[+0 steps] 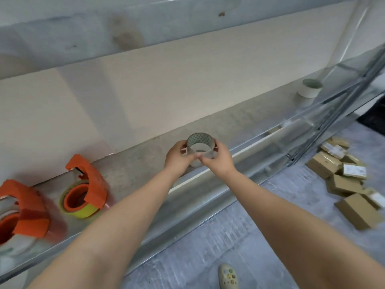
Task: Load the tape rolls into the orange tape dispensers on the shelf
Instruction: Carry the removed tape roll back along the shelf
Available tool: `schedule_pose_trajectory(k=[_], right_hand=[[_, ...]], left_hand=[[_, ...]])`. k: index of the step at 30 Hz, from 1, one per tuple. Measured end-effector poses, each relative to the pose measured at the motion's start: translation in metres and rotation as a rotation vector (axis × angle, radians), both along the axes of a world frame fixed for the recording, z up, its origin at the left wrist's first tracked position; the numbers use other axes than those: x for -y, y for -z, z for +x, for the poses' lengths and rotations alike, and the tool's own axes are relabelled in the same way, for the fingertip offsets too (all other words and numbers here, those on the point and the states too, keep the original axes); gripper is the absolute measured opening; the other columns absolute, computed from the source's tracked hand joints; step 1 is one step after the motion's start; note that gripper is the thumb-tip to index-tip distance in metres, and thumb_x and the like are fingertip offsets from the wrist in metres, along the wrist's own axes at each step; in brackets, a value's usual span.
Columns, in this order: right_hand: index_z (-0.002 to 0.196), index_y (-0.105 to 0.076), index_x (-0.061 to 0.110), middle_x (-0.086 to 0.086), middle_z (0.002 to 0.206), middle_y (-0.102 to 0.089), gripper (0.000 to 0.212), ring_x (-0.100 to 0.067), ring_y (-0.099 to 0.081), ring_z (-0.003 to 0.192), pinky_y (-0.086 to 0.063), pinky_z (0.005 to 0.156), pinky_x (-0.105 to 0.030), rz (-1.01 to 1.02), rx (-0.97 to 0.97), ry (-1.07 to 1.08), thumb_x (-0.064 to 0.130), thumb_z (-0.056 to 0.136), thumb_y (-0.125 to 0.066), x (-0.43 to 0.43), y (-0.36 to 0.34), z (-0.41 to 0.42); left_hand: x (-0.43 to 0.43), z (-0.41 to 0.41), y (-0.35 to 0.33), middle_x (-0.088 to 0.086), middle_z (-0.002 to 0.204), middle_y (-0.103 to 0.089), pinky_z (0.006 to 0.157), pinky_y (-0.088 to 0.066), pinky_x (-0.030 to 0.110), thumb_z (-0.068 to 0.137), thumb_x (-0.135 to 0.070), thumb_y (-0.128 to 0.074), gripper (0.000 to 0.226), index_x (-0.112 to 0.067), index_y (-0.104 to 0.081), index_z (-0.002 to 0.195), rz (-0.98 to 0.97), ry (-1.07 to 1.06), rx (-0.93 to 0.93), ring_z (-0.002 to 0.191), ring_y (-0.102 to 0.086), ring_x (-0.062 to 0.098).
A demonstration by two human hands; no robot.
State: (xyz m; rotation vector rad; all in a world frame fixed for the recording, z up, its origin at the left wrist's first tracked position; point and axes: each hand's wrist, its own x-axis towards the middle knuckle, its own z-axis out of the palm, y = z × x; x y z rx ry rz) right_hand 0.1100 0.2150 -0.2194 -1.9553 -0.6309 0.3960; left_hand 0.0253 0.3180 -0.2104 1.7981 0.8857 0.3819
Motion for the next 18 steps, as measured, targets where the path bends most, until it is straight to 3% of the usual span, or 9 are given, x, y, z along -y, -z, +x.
schedule_pose_trajectory(k=[2, 4, 5, 9, 13, 18], right_hand=[[0.120, -0.053, 0.012, -0.012, 0.119, -0.058, 0.059, -0.022, -0.054, 0.111, -0.047, 0.096, -0.034, 0.004, 0.009, 0.050, 0.031, 0.069, -0.076, 0.019, 0.001, 0.011], [0.115, -0.053, 0.013, -0.012, 0.117, -0.058, 0.055, -0.021, -0.053, 0.111, -0.045, 0.091, -0.029, 0.008, 0.005, 0.098, 0.030, 0.068, -0.077, 0.039, 0.003, 0.024], [0.113, -0.053, 0.014, -0.012, 0.116, -0.058, 0.053, -0.021, -0.052, 0.111, -0.043, 0.089, -0.026, 0.012, 0.006, 0.120, 0.028, 0.068, -0.078, 0.049, 0.005, 0.032], [0.114, -0.055, 0.013, -0.010, 0.117, -0.060, 0.055, -0.021, -0.051, 0.115, -0.039, 0.090, -0.023, 0.010, 0.042, 0.188, 0.022, 0.065, -0.078, 0.089, 0.005, 0.066], [0.121, -0.052, 0.013, -0.009, 0.122, -0.057, 0.063, -0.016, -0.048, 0.117, -0.037, 0.092, -0.021, -0.004, 0.060, 0.207, 0.023, 0.065, -0.079, 0.127, -0.008, 0.109], [0.119, -0.052, 0.008, -0.013, 0.120, -0.057, 0.064, -0.024, -0.052, 0.116, -0.044, 0.101, -0.036, 0.011, 0.089, 0.235, 0.021, 0.063, -0.081, 0.171, -0.028, 0.162]], left_hand=[[0.015, 0.016, -0.001, 0.009, 0.124, -0.061, 0.067, -0.057, 0.026, 0.073, -0.014, -0.077, 0.054, -0.009, -0.055, 0.122, -0.065, 0.043, 0.048, 0.114, -0.058, 0.023], [0.033, 0.035, 0.001, 0.013, 0.125, -0.062, 0.083, -0.054, 0.034, 0.072, -0.008, -0.077, 0.056, -0.004, -0.055, 0.122, -0.072, 0.078, 0.077, 0.109, -0.059, 0.022], [0.042, 0.045, 0.002, 0.014, 0.124, -0.062, 0.090, -0.050, 0.031, 0.071, -0.007, -0.078, 0.057, -0.003, -0.055, 0.122, -0.061, 0.099, 0.086, 0.107, -0.059, 0.021], [0.080, 0.085, 0.005, 0.016, 0.125, -0.061, 0.101, -0.046, 0.033, 0.070, -0.005, -0.078, 0.058, -0.001, -0.054, 0.123, -0.085, 0.159, 0.106, 0.113, -0.059, 0.024], [0.113, 0.130, -0.003, 0.015, 0.126, -0.061, 0.093, -0.045, 0.026, 0.072, -0.006, -0.077, 0.058, -0.002, -0.053, 0.125, -0.080, 0.206, 0.121, 0.115, -0.058, 0.026], [0.150, 0.187, -0.014, 0.015, 0.125, -0.062, 0.096, -0.048, 0.032, 0.072, -0.010, -0.078, 0.057, -0.005, -0.054, 0.123, -0.090, 0.243, 0.151, 0.114, -0.060, 0.027]])
